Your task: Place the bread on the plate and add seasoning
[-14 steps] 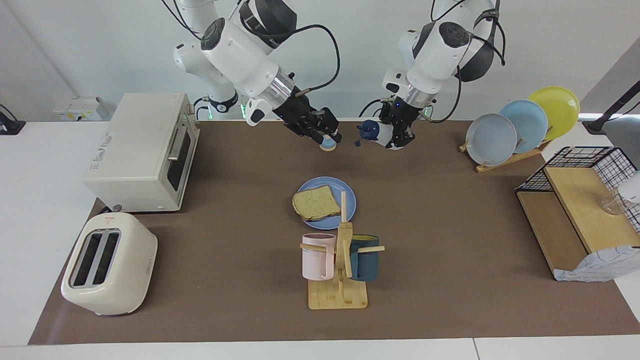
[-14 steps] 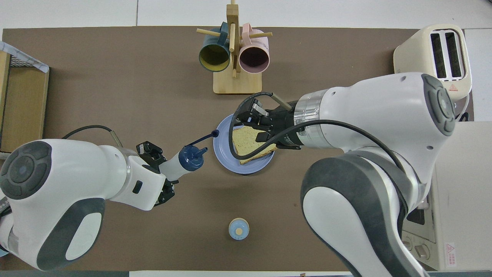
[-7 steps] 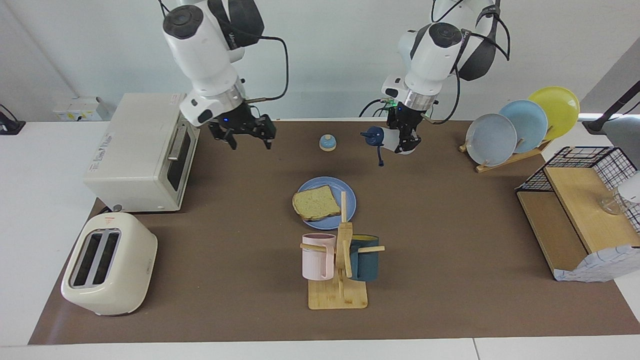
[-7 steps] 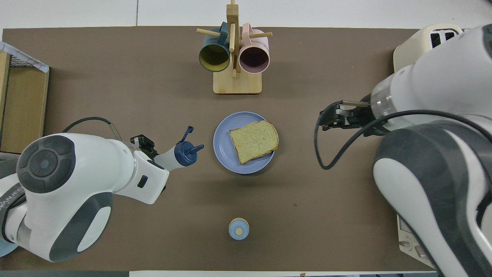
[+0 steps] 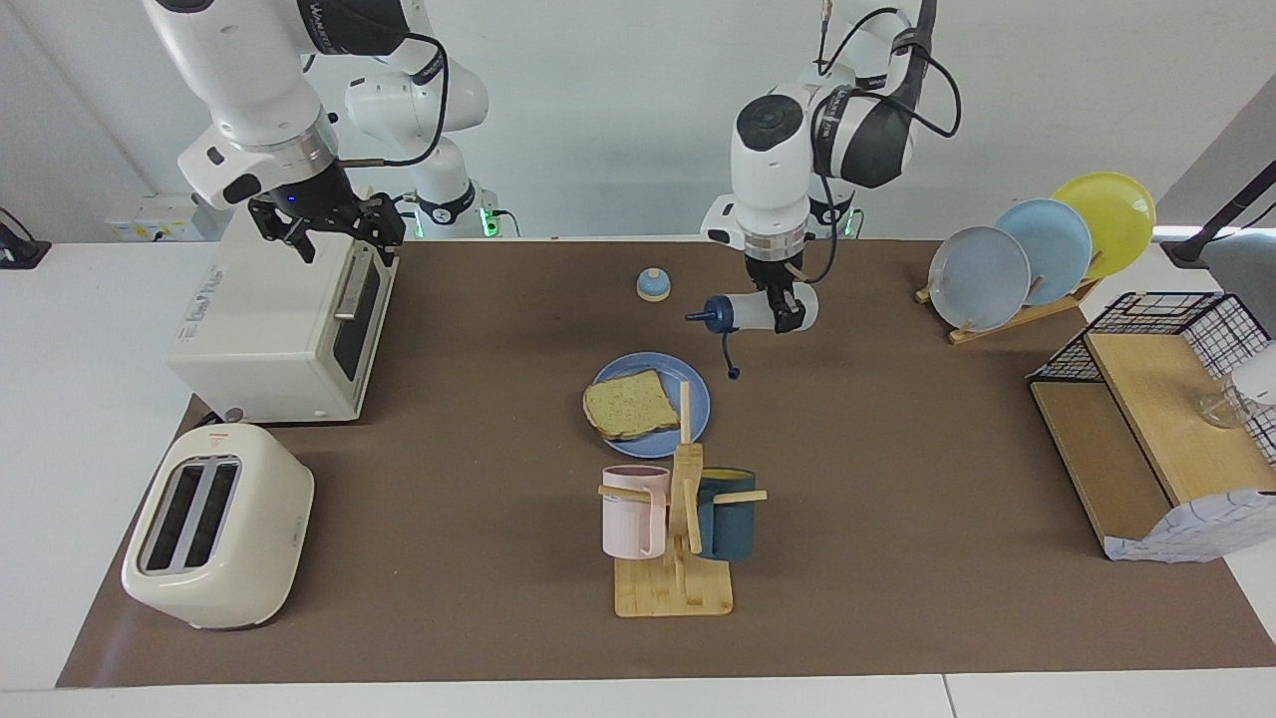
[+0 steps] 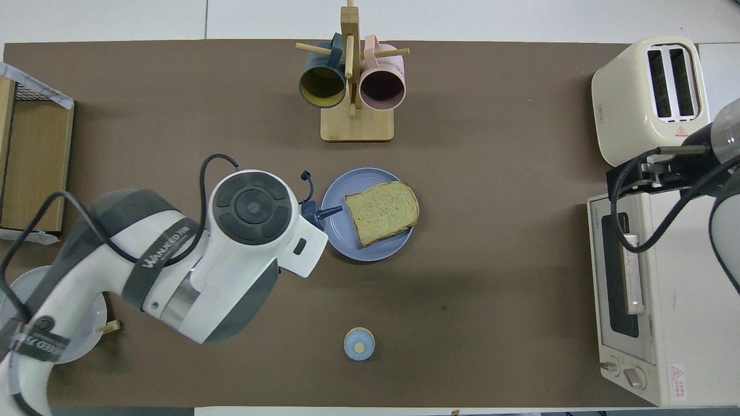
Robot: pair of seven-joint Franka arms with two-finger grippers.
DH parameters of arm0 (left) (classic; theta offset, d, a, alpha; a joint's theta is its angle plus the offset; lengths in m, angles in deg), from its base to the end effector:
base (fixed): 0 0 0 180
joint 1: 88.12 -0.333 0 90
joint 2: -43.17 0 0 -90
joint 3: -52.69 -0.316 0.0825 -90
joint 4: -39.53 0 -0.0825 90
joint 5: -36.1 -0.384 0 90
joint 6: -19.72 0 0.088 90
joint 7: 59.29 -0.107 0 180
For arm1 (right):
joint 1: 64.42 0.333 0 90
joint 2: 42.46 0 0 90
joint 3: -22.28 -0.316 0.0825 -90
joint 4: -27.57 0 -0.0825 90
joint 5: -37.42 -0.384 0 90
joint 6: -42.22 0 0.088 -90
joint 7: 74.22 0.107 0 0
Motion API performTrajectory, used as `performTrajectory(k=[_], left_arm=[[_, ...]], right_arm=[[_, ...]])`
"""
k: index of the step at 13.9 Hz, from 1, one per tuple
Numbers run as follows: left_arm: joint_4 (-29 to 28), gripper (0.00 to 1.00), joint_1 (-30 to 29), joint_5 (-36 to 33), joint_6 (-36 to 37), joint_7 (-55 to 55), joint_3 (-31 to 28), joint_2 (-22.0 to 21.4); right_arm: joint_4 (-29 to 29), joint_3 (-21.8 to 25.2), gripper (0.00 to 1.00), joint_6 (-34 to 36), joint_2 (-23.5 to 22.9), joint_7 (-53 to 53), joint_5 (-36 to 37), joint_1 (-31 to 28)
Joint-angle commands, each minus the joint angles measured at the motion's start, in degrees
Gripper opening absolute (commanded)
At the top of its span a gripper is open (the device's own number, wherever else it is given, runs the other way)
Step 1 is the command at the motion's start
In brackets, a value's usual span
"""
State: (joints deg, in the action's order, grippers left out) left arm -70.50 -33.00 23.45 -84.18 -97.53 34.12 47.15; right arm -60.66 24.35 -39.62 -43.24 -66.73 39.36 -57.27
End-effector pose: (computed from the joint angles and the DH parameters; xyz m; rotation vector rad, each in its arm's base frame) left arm 0.4564 -0.3194 0.4451 -2.2416 1.8427 0.2575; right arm 0.5415 0.0443 0.6199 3.0875 -0.0692 -0.1865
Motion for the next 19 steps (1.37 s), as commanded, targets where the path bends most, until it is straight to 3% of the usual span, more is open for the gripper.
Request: performTrajectory(k=[1, 6, 10, 15, 19], left_arm=[[6.13, 0.00, 3.39, -4.65, 6.23, 3.33, -0.42, 6.72], [14.04, 0.00, 7.01, -11.07, 14.94, 5.97, -0.51, 19.20], [14.31, 0.00, 8.24, -16.87, 18.63, 6.07, -0.60, 20.71], [14.57, 0.00, 8.33, -20.57, 20.57, 6.07, -0.60, 21.15], [20.80, 0.00, 8.07, -23.38, 26.45, 5.98, -0.60, 25.70]], right_arm=[[-0.36, -0.05, 1.00, -0.77, -0.27, -0.99, -1.15, -0.82], [-5.26, 0.31, 1.00, -1.05, 2.36, -2.49, -1.25, -2.22], [-6.77, 0.48, 1.00, -6.13, 2.55, -5.91, -1.42, -4.06], [-6.77, 1.98, 1.00, -6.15, 2.37, -9.43, -1.86, -5.56], [-6.69, 2.24, 1.00, -5.88, 2.54, -9.17, -1.95, -5.74]])
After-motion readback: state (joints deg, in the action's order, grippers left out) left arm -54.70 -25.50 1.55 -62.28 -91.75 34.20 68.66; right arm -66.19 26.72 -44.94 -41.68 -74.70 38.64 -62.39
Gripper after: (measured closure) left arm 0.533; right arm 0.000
